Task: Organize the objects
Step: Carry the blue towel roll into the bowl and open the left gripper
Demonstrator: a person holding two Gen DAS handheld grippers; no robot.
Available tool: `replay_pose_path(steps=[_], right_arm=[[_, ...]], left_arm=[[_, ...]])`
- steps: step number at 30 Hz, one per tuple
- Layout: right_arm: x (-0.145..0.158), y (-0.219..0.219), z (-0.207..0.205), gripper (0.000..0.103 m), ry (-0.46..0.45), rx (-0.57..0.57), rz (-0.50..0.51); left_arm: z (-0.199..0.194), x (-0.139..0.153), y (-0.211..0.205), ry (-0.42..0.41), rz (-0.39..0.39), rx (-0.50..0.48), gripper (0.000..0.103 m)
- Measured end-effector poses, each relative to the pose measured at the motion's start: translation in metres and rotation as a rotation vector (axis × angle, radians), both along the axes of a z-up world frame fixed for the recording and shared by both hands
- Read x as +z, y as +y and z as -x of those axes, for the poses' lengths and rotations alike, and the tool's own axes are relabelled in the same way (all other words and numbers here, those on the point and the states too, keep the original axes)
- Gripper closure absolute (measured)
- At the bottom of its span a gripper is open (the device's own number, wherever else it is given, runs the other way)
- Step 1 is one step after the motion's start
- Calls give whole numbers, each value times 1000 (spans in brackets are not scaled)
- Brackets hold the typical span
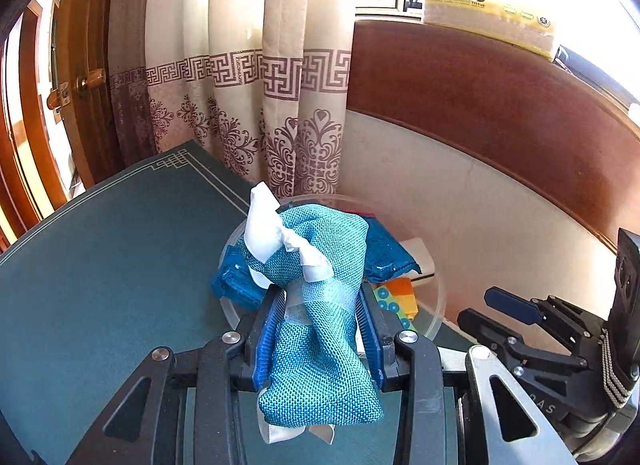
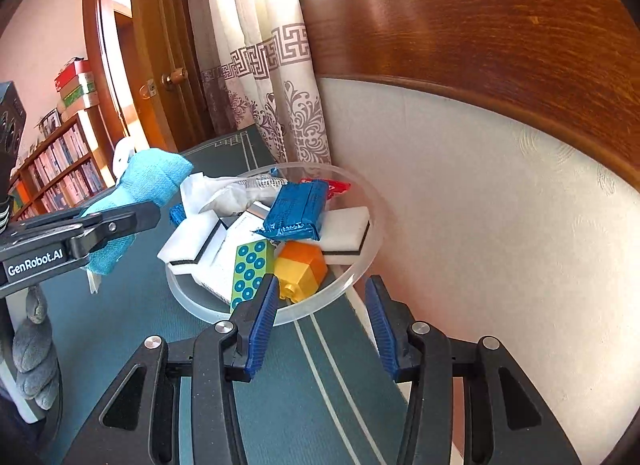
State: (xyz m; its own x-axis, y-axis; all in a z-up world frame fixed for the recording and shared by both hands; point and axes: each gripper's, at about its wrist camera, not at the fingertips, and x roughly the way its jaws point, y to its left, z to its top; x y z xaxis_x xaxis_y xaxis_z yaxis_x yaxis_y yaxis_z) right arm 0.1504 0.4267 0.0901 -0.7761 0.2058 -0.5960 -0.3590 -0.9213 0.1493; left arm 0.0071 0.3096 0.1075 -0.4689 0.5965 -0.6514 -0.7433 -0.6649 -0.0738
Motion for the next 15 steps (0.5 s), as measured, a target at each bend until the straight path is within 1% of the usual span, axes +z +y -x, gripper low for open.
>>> replay_pose_path(steps=[5,9,12,14,15], right_arm=[[-7,2,-4,56,-4,30,18],[-12,1,-7,56,-6,45,33],[-14,1,-8,56,-3,49,42],[-16,1,-8,56,-2,50,52],[-17,0,-8,56,-2,51,55]], left_arm=[[8,-4,34,-43,3,-22,64],[15,-11,56,-47,21,-22,64],[23,-18,65,-59,31,-7,63],[28,-21,67,-67,30,4,60],[30,-22,66,-69,28,15,45]])
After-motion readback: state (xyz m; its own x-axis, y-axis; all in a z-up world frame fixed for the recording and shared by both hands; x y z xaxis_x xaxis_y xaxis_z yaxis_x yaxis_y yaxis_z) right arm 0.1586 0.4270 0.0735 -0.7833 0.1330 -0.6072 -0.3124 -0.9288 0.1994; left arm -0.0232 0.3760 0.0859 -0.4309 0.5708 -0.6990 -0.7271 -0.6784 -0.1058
